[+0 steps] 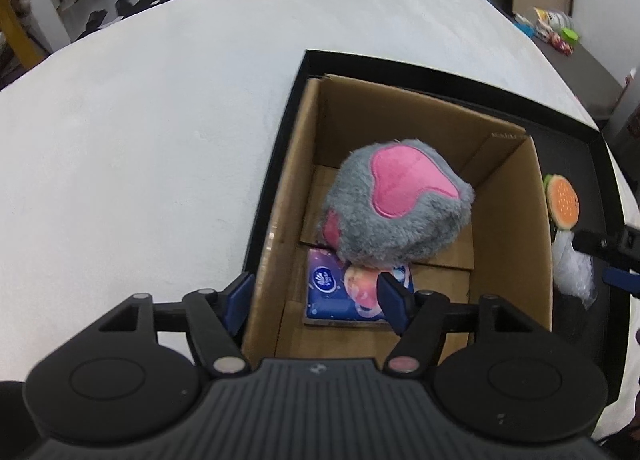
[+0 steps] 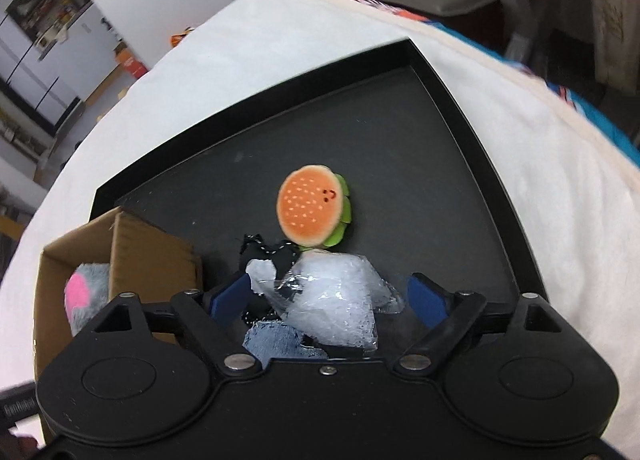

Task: Organize soft objects
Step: 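Move the right gripper to the plastic bag of white fluff and grasp it, then carry the plastic bag with the right gripper and drop it into the box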

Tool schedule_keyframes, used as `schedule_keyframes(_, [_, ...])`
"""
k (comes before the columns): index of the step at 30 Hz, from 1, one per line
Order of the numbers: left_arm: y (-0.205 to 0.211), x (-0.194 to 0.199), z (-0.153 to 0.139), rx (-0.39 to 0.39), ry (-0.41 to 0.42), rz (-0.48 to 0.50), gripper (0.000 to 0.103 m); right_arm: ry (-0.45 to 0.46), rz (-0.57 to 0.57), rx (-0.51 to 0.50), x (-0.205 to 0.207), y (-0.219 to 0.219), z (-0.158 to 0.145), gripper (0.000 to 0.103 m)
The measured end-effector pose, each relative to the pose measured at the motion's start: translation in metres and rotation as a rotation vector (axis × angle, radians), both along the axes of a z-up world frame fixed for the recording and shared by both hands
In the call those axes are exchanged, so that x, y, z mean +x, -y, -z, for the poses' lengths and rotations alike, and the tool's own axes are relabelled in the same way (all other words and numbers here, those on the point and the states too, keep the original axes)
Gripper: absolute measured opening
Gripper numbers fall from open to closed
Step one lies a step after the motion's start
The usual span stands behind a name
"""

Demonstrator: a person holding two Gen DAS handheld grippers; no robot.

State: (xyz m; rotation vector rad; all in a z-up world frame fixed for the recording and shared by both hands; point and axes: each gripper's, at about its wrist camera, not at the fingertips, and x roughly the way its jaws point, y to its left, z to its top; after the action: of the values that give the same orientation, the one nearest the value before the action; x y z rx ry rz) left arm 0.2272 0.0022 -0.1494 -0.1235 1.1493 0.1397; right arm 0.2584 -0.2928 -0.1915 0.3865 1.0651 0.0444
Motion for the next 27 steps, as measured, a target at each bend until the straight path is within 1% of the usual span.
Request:
schedule_keyframes(3, [0.008,0.001,0.002,0.024,-0.006,0.028,0.069,-0.010,0.001,0.014,0.000,0.001,0.005,0.085])
schedule_keyframes(4, [0.010,0.000,0.003,0.034,-0.009,0.031,0.069,-0.008,-0.008,0.012,0.000,0.000,0.005,0.076])
schedule_keyframes(5, [0.012,0.000,0.004,0.041,-0.011,0.034,0.069,-0.001,-0.017,0.016,-0.001,0.000,0.006,0.059])
schedule_keyframes(6, [0.014,0.000,0.005,0.049,-0.013,0.039,0.070,0.002,-0.022,0.031,-0.001,0.001,0.006,0.052])
schedule_keyframes(9, [0.019,0.000,0.005,0.068,-0.019,0.050,0.070,0.006,-0.022,0.035,-0.004,0.002,0.004,0.046])
schedule_keyframes(10, [0.019,-0.001,0.005,0.072,-0.021,0.050,0.070,0.009,-0.022,0.043,-0.006,0.003,0.004,0.041])
schedule_keyframes(12, [0.020,-0.001,0.005,0.078,-0.024,0.052,0.070,0.015,-0.021,0.050,-0.008,0.004,0.003,0.039])
schedule_keyframes(15, [0.022,-0.003,0.002,0.086,-0.019,0.053,0.070,0.026,-0.029,0.056,-0.011,0.006,0.000,0.030])
schedule_keyframes(17, [0.023,-0.004,0.002,0.090,-0.020,0.052,0.070,0.032,-0.036,0.064,-0.012,0.006,-0.002,0.021])
schedule_keyframes(18, [0.023,-0.004,0.002,0.091,-0.020,0.051,0.070,0.037,-0.043,0.066,-0.013,0.006,-0.003,0.019])
schedule_keyframes(19, [0.022,-0.005,0.001,0.092,-0.019,0.050,0.070,0.040,-0.050,0.062,-0.012,0.006,-0.003,0.002])
schedule_keyframes(24, [0.021,-0.009,0.000,0.093,-0.019,0.047,0.070,0.045,-0.072,0.055,-0.014,0.002,-0.005,0.002])
schedule_keyframes(27, [0.020,-0.011,-0.001,0.088,-0.015,0.044,0.070,0.068,-0.077,0.052,-0.015,0.000,-0.009,0.002])
